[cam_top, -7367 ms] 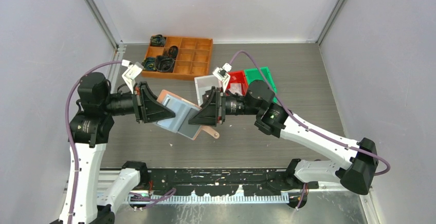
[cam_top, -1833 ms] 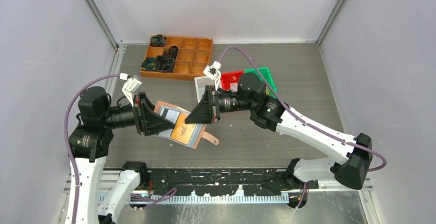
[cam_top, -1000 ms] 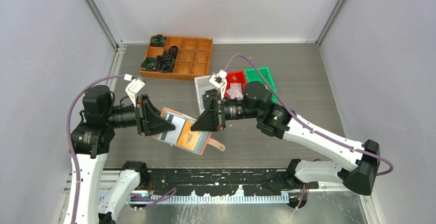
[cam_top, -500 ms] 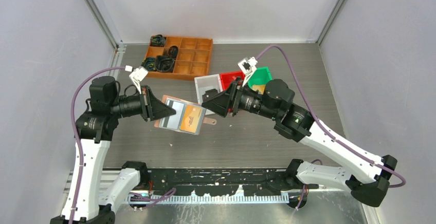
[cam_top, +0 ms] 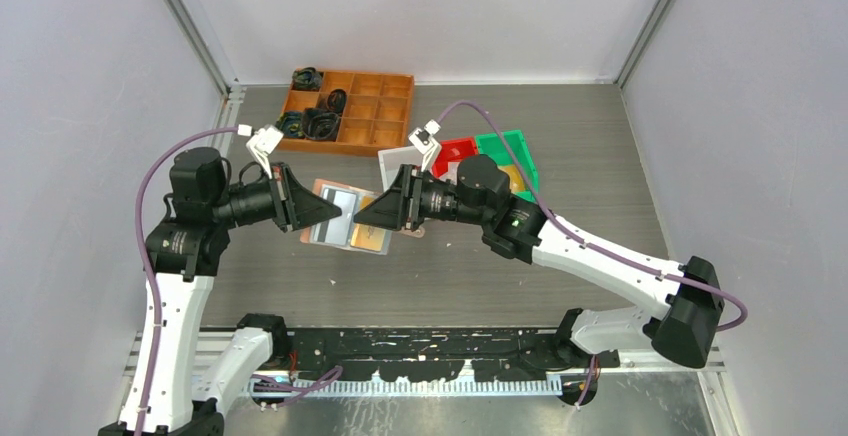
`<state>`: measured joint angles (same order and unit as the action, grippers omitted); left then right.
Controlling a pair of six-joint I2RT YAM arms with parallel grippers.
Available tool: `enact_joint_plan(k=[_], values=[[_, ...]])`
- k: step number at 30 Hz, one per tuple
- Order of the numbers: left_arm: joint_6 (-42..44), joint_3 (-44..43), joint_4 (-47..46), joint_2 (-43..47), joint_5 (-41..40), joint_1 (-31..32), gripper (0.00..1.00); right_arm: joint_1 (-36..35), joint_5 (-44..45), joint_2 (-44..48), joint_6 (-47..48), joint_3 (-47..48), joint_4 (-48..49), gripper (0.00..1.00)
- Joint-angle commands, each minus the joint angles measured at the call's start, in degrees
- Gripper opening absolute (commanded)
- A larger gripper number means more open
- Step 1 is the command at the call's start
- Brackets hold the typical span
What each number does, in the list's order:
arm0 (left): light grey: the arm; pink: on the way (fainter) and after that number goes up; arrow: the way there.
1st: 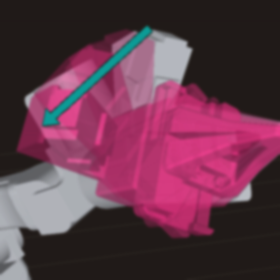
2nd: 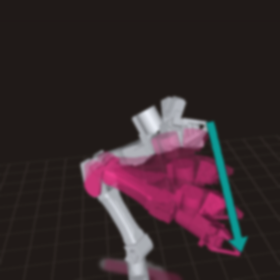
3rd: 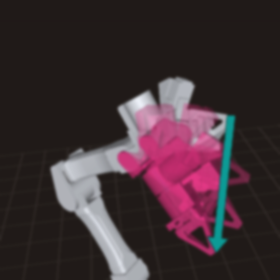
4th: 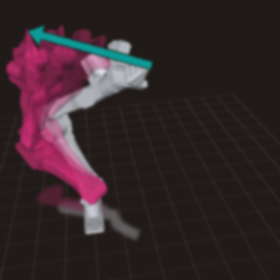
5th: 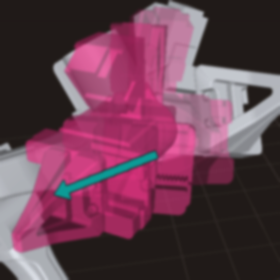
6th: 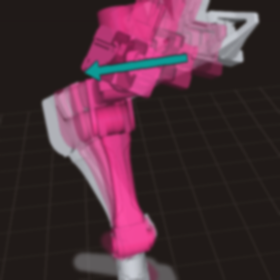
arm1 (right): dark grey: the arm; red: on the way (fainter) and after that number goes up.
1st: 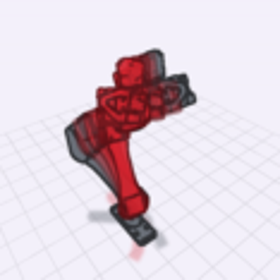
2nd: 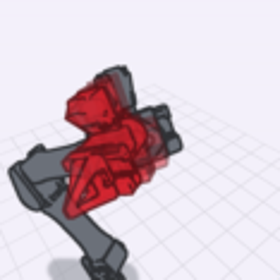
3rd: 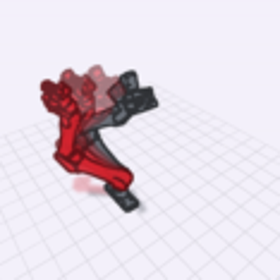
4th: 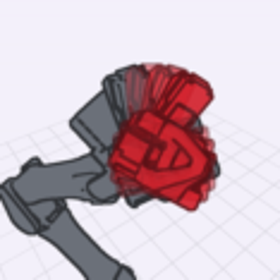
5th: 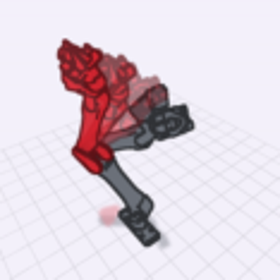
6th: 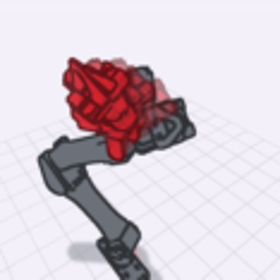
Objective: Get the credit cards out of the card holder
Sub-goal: Remove the credit card from the card holder.
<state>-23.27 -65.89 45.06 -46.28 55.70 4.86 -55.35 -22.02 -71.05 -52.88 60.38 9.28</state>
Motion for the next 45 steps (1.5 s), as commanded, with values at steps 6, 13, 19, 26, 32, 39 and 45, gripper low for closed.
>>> enact_joint_plan(k=[6, 13, 19, 26, 32, 39, 45], values=[[-8.68, -0.7, -10.87, 1.49, 9.67, -0.11, 0.01, -1.0, -2.48, 0.27, -2.96, -1.54, 9.19, 0.45], [-17.63, 1.43, -19.42, 2.91, 11.09, -0.12, 0.01, -2.77, -2.7, -2.32, -3.4, -0.87, 10.59, 0.45], [-19.98, 2.07, -21.13, 3.98, 11.44, -0.12, 0.04, -3.24, -2.51, -3.41, -4.21, -0.12, 12.87, 0.42], [-22.75, 3.7, -23.36, 4.92, 13.21, -0.09, 0.08, -3.24, -1.14, -3.95, -4.81, 1.0, 13.53, 0.31], [-16.71, 1.56, -18.24, 5.14, 12.17, -0.11, 0.07, -2.82, 4.67, 1.73, 4.23, 2.58, -1.32, 0.44], [-16.92, 1.46, -18.71, 5.15, 11.98, -0.07, 0.07, -2.65, 6.2, 1.84, 7.05, 4.81, -7.91, 0.46], [-18.48, 1.5, -19.3, 5.47, 11.55, -0.12, 0.09, -2.65, 5.68, -0.61, 5.54, 6.15, -5.71, 0.46]])
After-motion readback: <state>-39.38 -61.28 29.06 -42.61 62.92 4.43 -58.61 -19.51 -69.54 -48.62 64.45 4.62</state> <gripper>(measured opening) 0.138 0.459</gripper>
